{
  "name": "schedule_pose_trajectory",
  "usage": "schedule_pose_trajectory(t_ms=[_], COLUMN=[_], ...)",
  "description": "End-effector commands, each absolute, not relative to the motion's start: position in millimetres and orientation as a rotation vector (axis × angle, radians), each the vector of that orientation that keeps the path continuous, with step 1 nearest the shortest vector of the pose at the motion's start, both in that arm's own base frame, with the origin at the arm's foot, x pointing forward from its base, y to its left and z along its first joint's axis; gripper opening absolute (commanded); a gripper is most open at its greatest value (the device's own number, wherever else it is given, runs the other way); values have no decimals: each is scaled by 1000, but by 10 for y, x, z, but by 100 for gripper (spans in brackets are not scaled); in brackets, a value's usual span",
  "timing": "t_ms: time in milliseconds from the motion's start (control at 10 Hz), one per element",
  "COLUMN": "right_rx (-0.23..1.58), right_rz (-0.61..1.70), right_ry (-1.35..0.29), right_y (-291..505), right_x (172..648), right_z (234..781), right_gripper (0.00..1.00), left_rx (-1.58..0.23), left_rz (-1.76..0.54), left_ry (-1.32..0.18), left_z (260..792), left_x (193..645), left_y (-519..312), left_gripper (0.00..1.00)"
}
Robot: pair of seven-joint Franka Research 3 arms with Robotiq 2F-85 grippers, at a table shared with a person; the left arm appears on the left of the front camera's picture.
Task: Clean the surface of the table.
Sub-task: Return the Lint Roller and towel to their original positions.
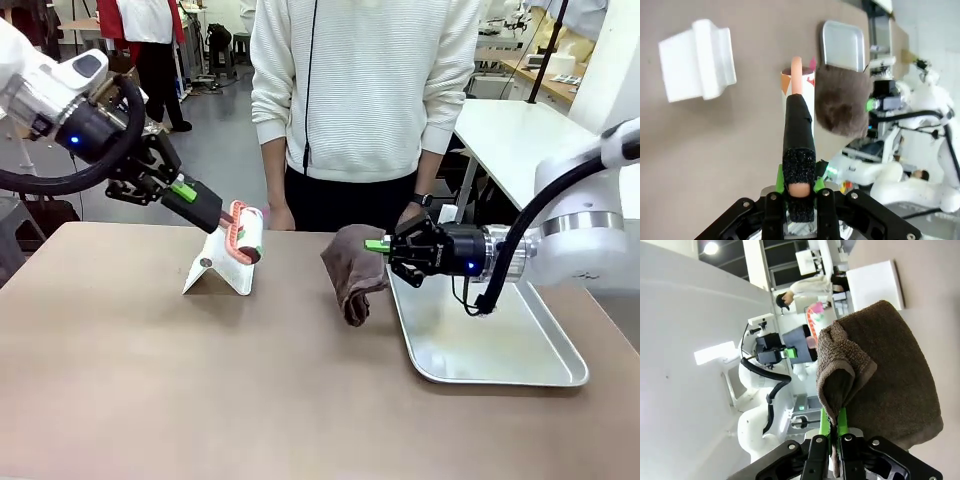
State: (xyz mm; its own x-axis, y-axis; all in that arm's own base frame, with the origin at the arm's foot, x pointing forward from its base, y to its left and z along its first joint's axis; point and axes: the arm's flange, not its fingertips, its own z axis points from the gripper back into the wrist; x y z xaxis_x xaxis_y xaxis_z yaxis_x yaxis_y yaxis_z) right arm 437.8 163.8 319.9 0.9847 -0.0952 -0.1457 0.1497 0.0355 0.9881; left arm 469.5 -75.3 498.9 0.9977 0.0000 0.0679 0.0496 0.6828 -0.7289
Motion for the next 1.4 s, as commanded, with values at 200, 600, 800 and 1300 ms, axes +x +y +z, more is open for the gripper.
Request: schedule_pose_trajectory(t_ms=[200, 600, 800, 1300], right_rx=[1524, 1527, 1569, 1516], right_rz=[-188, -196, -190, -322], right_ry=[44, 42, 86, 134], right_y=[1638, 1817, 2038, 2017], right_x=[4378, 4466, 4545, 4629], right_z=[3199, 3094, 2938, 2656], right_gripper=[6, 6, 6, 6], left_rx=[-819, -786, -726, -627], left_rz=[-28, -40, -89, -16], left_ry=[-64, -15, 11, 5], left_z=[4989, 4901, 4853, 4786], left_x=[4695, 4808, 5054, 5659], left_y=[-753, -848, -916, -1135], left_gripper=[22, 22, 22, 22])
